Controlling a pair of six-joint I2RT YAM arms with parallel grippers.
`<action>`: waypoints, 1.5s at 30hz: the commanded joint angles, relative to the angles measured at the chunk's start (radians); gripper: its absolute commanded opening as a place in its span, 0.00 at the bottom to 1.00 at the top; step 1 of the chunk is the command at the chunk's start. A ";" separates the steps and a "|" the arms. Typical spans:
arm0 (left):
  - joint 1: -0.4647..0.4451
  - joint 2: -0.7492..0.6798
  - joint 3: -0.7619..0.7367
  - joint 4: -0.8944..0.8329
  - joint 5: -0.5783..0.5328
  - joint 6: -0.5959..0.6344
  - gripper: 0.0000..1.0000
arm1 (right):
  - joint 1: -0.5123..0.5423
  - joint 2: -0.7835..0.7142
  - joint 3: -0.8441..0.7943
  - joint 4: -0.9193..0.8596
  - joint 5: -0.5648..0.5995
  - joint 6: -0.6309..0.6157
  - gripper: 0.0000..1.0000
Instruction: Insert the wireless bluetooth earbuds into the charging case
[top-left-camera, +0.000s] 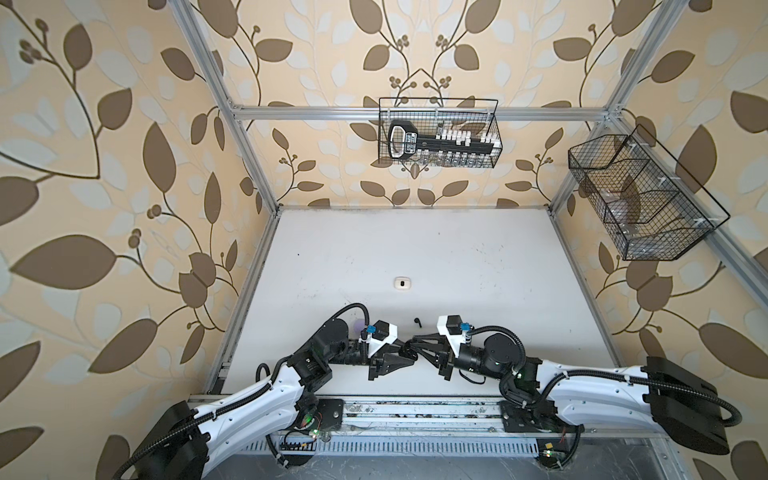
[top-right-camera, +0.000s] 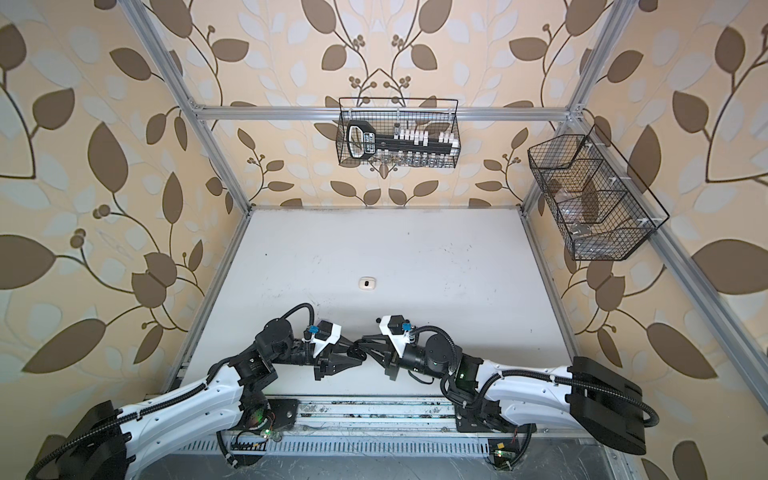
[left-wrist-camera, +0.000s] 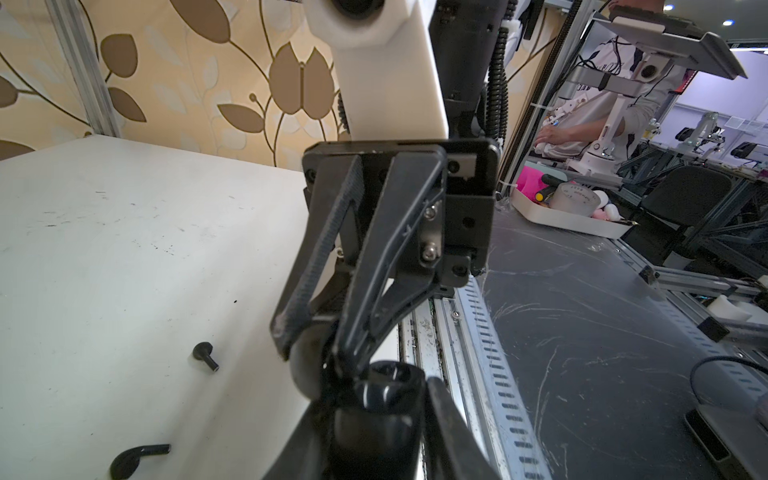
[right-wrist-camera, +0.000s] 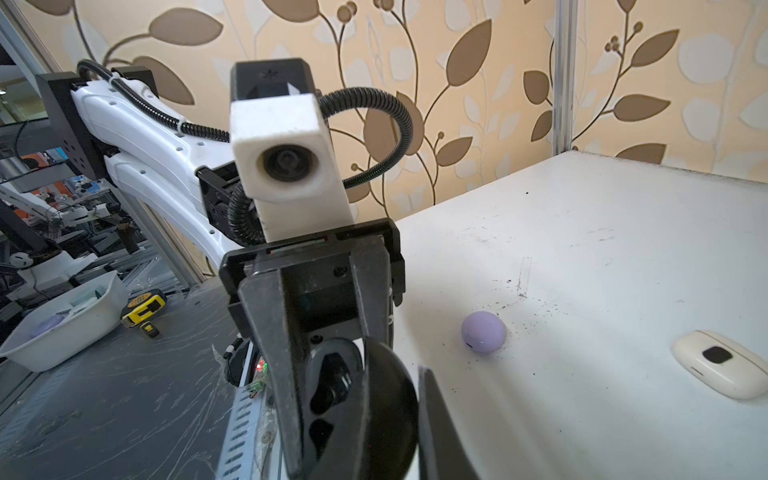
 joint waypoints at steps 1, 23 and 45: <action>-0.010 0.006 0.044 0.014 0.002 0.018 0.36 | 0.005 -0.012 0.033 -0.033 0.006 -0.051 0.05; -0.010 0.055 0.080 -0.056 0.009 0.052 0.26 | -0.013 0.025 0.134 -0.180 0.023 -0.129 0.06; -0.010 0.041 0.066 -0.063 -0.086 0.067 0.00 | -0.021 -0.076 0.118 -0.244 0.046 -0.053 0.53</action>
